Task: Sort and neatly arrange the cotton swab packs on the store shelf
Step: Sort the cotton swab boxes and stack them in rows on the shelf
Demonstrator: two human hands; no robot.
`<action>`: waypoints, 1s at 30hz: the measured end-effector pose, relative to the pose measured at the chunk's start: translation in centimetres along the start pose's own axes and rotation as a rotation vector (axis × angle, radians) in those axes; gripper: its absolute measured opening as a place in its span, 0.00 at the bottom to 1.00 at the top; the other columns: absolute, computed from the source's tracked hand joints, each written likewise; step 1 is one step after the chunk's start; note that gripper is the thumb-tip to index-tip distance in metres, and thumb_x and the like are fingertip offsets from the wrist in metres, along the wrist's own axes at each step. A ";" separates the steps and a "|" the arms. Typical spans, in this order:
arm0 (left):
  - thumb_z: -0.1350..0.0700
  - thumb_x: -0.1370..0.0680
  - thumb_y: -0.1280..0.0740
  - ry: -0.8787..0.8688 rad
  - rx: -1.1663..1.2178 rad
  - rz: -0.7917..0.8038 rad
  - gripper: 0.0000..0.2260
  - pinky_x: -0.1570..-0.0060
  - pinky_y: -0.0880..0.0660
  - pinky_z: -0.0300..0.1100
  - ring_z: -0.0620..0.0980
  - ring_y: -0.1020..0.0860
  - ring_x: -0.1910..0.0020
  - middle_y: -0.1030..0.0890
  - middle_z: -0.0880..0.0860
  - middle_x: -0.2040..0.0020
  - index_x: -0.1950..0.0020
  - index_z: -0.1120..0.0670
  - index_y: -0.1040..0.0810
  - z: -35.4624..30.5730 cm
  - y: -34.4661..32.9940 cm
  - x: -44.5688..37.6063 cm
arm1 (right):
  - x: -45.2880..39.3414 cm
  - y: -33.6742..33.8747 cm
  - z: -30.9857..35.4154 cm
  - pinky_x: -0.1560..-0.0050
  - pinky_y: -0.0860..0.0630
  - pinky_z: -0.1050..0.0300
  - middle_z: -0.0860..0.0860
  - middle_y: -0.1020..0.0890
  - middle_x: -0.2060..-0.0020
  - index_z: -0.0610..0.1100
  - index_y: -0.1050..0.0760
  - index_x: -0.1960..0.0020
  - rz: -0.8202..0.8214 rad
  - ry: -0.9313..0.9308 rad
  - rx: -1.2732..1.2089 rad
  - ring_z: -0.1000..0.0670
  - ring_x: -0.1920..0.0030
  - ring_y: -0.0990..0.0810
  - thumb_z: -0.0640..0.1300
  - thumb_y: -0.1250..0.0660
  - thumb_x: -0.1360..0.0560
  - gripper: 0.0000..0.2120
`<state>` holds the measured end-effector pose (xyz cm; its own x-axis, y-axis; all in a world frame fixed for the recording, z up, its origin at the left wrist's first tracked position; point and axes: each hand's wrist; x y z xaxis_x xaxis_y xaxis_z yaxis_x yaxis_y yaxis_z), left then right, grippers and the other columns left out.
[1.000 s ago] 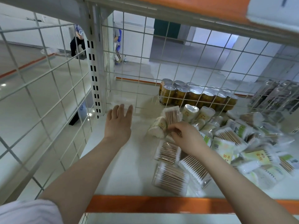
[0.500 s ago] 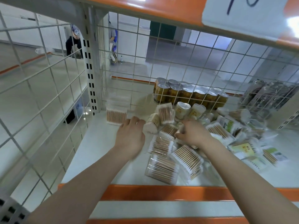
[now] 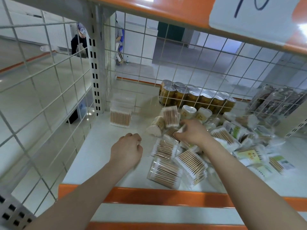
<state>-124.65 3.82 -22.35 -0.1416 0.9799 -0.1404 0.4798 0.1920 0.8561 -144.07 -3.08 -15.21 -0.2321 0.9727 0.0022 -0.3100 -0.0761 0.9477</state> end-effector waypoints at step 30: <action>0.47 0.23 0.38 -0.085 0.249 -0.196 0.16 0.54 0.29 0.42 0.50 0.26 0.48 0.23 0.52 0.46 0.39 0.53 0.25 -0.9 0.1 0.4 | -0.3 -1.5 5.1 0.61 0.32 0.57 0.51 0.27 0.67 0.48 0.33 0.65 -0.107 0.182 -0.280 0.53 0.65 0.28 0.56 0.51 0.20 0.20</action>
<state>-125.42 4.15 -21.91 -0.1851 0.9218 -0.3406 0.6492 0.3749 0.6618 -138.84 -2.15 -15.01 -0.3377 0.9252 -0.1729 -0.5764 -0.0580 0.8151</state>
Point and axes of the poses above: each hand's wrist, its own x-axis away from the middle knuckle, its own y-axis out of the back of the hand, z = x × y
